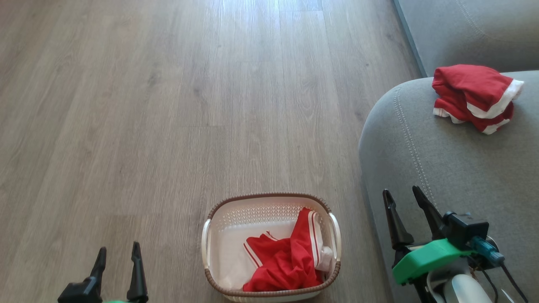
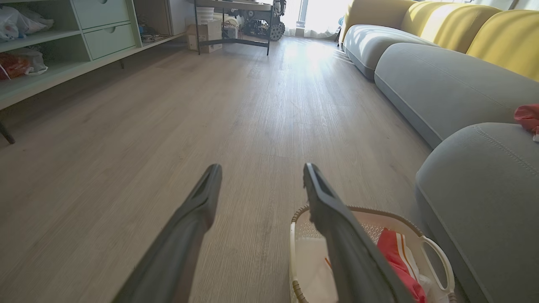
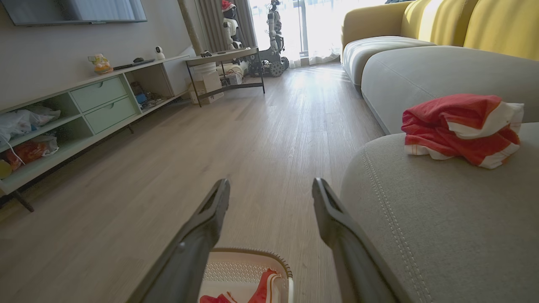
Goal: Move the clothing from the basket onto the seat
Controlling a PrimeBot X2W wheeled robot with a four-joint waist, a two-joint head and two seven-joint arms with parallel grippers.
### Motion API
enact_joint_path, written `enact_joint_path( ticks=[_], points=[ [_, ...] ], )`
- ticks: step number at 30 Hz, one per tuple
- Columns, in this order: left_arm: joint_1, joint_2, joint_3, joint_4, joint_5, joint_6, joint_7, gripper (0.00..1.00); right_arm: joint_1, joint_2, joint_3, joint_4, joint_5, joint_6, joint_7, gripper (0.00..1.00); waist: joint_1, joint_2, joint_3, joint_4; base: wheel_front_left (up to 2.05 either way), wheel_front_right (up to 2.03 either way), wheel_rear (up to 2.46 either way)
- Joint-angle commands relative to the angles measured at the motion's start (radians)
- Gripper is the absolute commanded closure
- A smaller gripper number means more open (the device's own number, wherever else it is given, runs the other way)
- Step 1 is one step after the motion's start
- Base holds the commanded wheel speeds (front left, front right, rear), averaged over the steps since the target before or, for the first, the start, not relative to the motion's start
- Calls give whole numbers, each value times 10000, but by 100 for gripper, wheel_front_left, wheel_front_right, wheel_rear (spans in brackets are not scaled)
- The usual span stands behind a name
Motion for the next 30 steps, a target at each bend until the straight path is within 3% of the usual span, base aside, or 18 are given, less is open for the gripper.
enact_joint_path(
  ticks=[1,9,18,30],
  points=[
    [-230,84,507,-189,92,-20,-124,0,-368,53,182,-274,34,-4,-95,0,0,0,27,-10,0,0,0],
    [-496,-91,215,-63,362,-244,-120,0,-466,53,-181,-255,-84,-4,-95,0,0,0,368,-54,0,0,0],
    [-1995,-698,-982,712,912,-935,121,0,-1198,53,-884,-824,-621,-4,-95,0,0,0,2079,-368,0,0,0],
    [-5167,-1942,-2660,4012,1818,-2300,537,0,-2545,53,-1008,-2041,-1045,-4,-95,0,0,0,4790,-1192,0,0,0]
  ],
)
